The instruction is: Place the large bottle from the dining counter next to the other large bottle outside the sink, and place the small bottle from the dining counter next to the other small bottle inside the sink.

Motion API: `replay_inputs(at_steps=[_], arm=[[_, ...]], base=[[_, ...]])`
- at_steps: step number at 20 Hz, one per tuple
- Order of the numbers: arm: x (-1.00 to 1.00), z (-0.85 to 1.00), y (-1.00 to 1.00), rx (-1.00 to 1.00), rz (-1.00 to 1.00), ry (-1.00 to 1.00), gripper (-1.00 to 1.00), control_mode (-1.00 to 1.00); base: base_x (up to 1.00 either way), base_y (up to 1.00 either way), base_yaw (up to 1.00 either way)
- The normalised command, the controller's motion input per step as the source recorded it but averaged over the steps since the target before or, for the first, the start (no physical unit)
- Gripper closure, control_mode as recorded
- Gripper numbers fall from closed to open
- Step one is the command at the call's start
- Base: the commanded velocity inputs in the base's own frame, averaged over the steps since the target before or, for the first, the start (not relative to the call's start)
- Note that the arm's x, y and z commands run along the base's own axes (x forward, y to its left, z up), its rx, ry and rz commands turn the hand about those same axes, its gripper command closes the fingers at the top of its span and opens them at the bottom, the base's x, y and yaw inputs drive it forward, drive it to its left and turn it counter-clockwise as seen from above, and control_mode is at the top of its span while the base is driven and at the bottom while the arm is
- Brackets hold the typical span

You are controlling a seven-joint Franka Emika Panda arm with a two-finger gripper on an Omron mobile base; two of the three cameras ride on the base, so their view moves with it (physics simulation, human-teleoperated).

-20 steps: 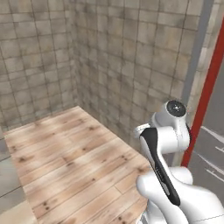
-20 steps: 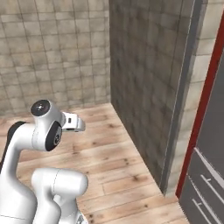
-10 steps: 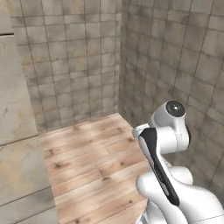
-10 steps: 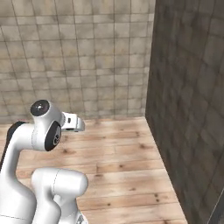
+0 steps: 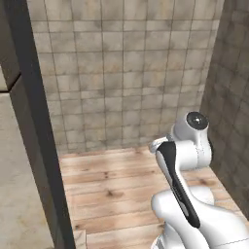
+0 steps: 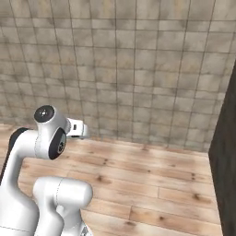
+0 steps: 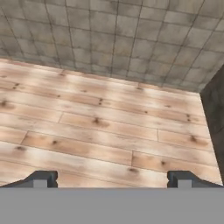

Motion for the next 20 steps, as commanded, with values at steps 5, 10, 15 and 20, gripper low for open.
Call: replay_inputs(at_steps=[5,10,15,20], arm=[[0.00,0.00,0.00,0.00,0.00,0.00,-1.00,1.00],[0.00,0.00,0.00,0.00,0.00,0.00,-1.00,1.00],[0.00,0.00,0.00,0.00,0.00,0.00,-1.00,1.00],[0.00,0.00,0.00,0.00,0.00,0.00,-1.00,1.00]], base=[[0.78,0.17,0.67],[0.89,0.10,0.66],[0.85,-0.02,0.65],[0.94,-0.34,0.61]])
